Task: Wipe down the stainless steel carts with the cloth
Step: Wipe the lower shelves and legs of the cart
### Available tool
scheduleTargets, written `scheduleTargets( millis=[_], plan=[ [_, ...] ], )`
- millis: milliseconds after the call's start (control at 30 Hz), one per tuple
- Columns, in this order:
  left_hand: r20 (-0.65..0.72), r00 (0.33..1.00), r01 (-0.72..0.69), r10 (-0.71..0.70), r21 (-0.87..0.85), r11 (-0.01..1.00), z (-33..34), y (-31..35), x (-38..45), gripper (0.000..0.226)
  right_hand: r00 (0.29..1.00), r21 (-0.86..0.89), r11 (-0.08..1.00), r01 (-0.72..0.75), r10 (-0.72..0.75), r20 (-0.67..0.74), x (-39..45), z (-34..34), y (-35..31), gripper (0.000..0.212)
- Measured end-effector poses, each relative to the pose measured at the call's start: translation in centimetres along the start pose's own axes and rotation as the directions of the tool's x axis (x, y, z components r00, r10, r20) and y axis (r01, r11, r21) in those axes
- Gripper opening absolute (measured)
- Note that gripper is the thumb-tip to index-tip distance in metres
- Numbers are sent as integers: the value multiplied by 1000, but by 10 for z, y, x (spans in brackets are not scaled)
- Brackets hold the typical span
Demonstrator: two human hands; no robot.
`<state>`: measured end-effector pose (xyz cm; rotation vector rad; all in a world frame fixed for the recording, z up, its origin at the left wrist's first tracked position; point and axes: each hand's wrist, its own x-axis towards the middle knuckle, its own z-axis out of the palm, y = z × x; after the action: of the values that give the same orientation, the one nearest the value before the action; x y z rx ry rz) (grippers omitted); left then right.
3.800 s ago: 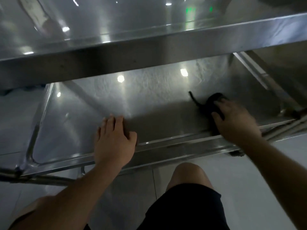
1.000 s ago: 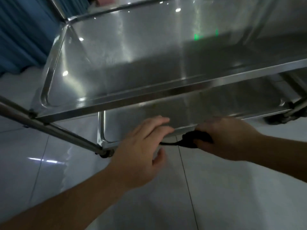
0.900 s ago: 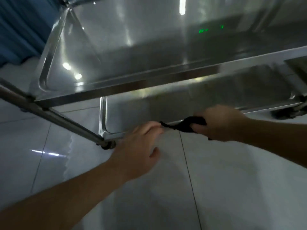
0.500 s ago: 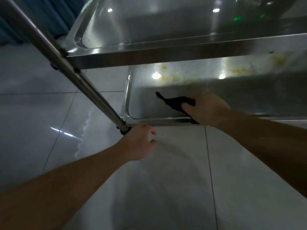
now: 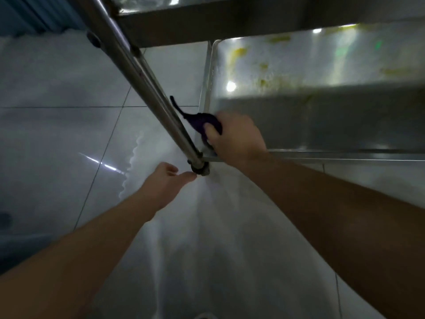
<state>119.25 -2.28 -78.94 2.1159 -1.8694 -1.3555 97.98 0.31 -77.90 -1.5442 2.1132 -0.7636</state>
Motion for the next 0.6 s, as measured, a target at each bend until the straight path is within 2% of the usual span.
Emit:
scheduleTargets(
  millis=[67,133,167,267,333,400,467,600],
  plan=[
    [-2,997,-77,78,-106,991,-3,-1,6,86,995,-24,998,60,-58,85,4,22,-9,40],
    [-51,981,-196,189,-225,954,-1,4,9,100,988,-77,991,105,-95,122,6,37,-8,43],
    [-83,965,-264,250,-278,924,1,8,9,95,987,-99,988,114,-101,125,7,40,-5,44],
    [-253,878,-477,406,-393,786,10,22,10,59,981,-180,973,148,-122,148,6,41,7,47],
    [-349,832,-552,431,-447,704,17,36,12,41,987,-220,967,129,-105,118,1,35,19,49],
    [-388,820,-572,422,-530,626,23,50,15,26,998,-244,969,48,-35,57,-6,21,39,51],
    [-387,842,-539,376,-567,623,24,59,19,9,999,-272,961,-42,40,-13,-15,-4,70,52],
    [-416,835,-546,361,-540,641,25,58,25,17,972,-334,922,-195,135,-194,-48,-72,154,49]
  ],
)
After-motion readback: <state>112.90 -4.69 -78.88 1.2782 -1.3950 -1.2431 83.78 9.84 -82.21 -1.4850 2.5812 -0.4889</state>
